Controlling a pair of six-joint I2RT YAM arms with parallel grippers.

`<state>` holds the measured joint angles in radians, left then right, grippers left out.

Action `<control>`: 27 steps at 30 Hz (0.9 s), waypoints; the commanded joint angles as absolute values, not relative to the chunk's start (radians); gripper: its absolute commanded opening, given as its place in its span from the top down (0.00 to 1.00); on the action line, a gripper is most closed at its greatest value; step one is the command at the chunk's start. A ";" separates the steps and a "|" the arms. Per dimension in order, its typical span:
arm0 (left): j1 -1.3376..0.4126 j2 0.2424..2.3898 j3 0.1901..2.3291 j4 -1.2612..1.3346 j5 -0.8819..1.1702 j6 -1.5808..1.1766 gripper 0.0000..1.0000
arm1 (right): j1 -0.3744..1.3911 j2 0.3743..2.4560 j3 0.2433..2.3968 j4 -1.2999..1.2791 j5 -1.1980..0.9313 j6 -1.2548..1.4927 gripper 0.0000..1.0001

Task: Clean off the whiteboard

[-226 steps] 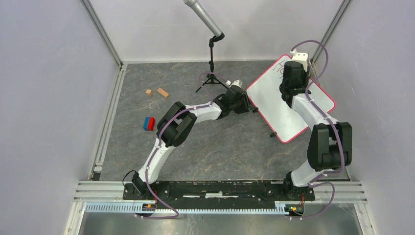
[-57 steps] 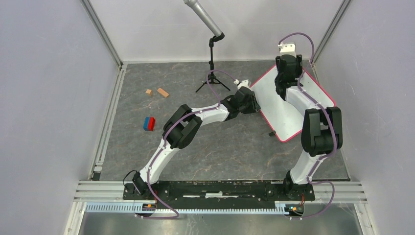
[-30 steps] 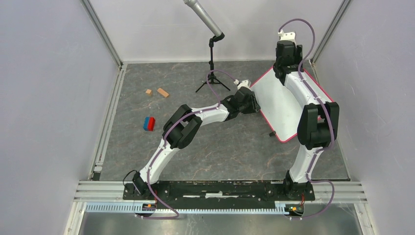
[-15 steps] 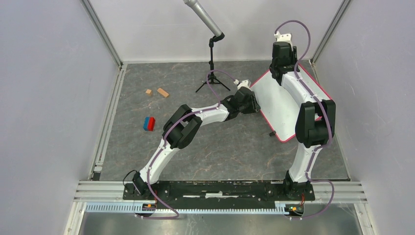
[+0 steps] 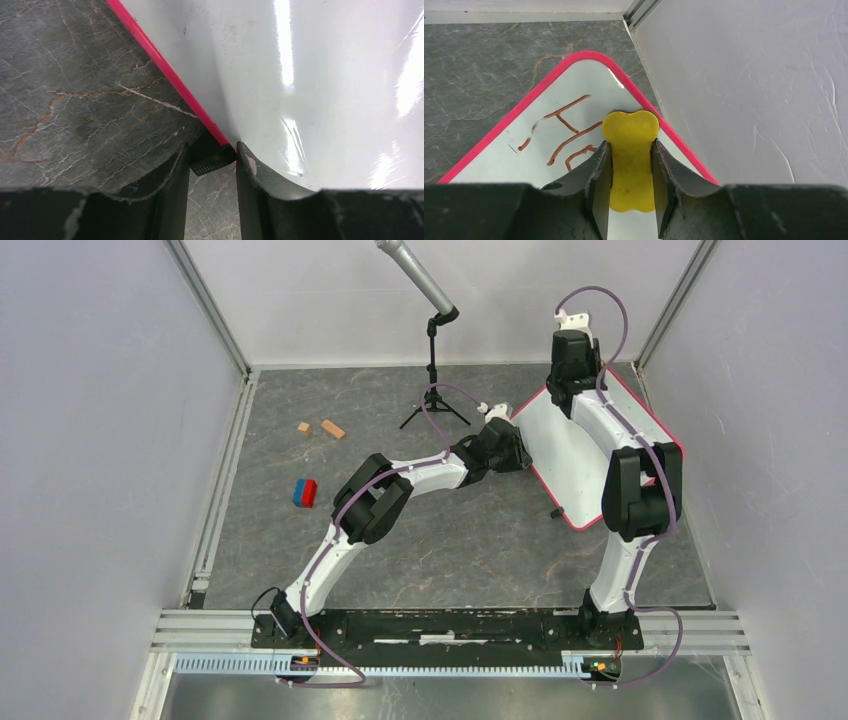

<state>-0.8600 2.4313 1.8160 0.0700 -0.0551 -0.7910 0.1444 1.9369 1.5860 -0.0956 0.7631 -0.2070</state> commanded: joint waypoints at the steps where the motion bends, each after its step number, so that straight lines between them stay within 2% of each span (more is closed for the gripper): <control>1: -0.846 2.453 1.768 -0.052 -0.124 -0.787 0.98 | 0.171 1.949 1.554 -0.054 0.775 -0.211 0.68; 7: -0.847 2.451 1.760 -0.047 -0.126 -0.787 0.98 | 0.212 1.941 1.473 -0.020 0.759 -0.190 0.70; 16: -0.847 2.448 1.755 -0.042 -0.128 -0.789 0.98 | 0.173 1.932 1.553 -0.070 0.778 -0.194 0.68; 27: -0.847 2.448 1.755 -0.042 -0.126 -0.787 0.98 | 0.125 1.896 1.555 -0.084 0.726 -0.189 0.68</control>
<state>-0.8604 2.4268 1.7992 0.0940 -0.0586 -0.7910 0.1570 1.9232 1.5101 -0.0769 0.7143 -0.1879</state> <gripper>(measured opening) 0.426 0.352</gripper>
